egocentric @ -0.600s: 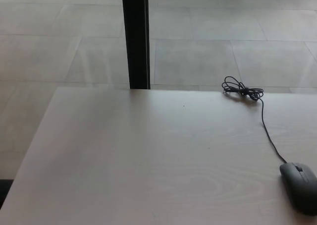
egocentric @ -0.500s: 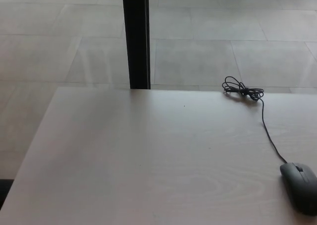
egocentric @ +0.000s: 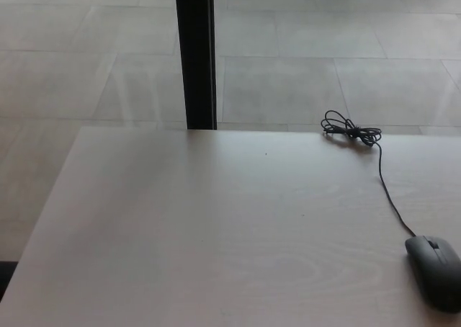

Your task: The robot uses its right fingers to click on the left button of the black mouse placed on the table.

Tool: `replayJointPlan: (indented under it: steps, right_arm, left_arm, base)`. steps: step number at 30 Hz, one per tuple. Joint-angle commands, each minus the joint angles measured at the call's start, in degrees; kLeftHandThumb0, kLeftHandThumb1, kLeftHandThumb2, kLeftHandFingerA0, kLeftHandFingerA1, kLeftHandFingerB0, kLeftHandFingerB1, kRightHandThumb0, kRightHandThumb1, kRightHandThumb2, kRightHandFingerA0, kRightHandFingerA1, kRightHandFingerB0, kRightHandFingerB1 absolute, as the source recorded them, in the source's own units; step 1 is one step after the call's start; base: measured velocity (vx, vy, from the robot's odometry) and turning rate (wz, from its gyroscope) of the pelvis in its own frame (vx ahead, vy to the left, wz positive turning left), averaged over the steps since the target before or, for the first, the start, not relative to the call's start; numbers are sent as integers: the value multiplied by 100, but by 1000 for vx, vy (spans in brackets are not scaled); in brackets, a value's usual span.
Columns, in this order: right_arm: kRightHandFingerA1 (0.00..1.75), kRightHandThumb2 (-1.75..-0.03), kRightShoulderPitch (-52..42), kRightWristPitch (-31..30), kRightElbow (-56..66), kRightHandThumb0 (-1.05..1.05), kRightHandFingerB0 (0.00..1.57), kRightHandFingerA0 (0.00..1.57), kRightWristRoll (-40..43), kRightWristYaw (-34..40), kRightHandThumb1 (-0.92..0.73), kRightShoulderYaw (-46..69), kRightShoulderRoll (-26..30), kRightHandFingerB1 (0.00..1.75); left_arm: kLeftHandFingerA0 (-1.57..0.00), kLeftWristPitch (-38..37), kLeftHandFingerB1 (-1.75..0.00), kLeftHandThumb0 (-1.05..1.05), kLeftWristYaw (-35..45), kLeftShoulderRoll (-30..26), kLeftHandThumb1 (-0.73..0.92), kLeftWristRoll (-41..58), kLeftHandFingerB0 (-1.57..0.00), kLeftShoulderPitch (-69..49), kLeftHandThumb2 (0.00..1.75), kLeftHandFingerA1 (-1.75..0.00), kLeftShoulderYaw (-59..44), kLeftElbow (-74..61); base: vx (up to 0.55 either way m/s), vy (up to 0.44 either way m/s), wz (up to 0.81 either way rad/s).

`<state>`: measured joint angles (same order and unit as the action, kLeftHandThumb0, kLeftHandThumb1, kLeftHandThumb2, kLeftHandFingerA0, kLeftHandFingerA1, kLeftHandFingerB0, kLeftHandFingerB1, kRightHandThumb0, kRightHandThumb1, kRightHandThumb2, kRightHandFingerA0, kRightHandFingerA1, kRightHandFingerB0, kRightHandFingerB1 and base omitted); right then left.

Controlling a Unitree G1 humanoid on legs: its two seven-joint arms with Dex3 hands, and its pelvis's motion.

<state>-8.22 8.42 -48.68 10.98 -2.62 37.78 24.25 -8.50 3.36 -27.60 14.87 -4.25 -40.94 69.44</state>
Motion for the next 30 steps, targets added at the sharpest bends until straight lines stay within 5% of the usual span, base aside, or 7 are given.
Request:
replayJointPlan:
  steps: [1, 7, 8, 13, 14, 24, 30]
  right_arm:
    - [64, -119, 183, -1250, 267, -92, 6, 45, 644, 137, -79, 556, 769, 18]
    - [44, -78, 712, -1548, 727, -101, 3, 29, 731, 218, -92, 840, 1405, 27]
    - [116, -123, 742, -1543, 1326, -90, 0, 62, 570, 245, -72, 748, 1488, 22]
    - [70, -119, 1082, -1095, 1985, -105, 7, 71, 348, 366, -80, 605, 1481, 37]
    - [135, -78, 1248, -907, 2165, -97, 11, 81, -28, 387, -92, 272, 1616, 35]
    - [174, -84, 1666, -1036, 4003, -99, 14, 87, -1959, 715, -92, -1691, 1900, 30]
    - [44, -82, 1765, -943, 4229, -105, 19, 33, -2735, 571, -92, -2773, 1839, 30]
  left_arm:
    - [-44, 255, -39, -98, 252, -147, 92, 307, -25, 0, 85, -65, -39, -63]
    - [-60, 273, -48, -105, 263, -196, 87, 390, -26, 35, 127, -73, -103, -23]
    - [-59, 302, -48, -105, 268, -206, 86, 428, -27, 16, 127, -73, -125, -26]
    - [-62, 170, -49, -105, 141, -196, 85, 331, -30, -15, 127, -73, -17, -3]
    - [-62, 127, -50, -105, 208, -161, 83, 425, -31, -38, 126, -77, -90, -31]
    - [-66, 100, -41, -105, 206, -192, 92, 442, -34, 21, 90, -81, -49, -38]
    - [-49, 97, -40, -104, 162, -196, 92, 473, -34, 77, 86, -65, -87, 30]
  base:
    - [0, 0, 0]
    - [0, 0, 0]
    - [0, 0, 0]
    - [0, 0, 0]
    - [0, 0, 0]
    - [0, 0, 0]
    - [0, 0, 0]
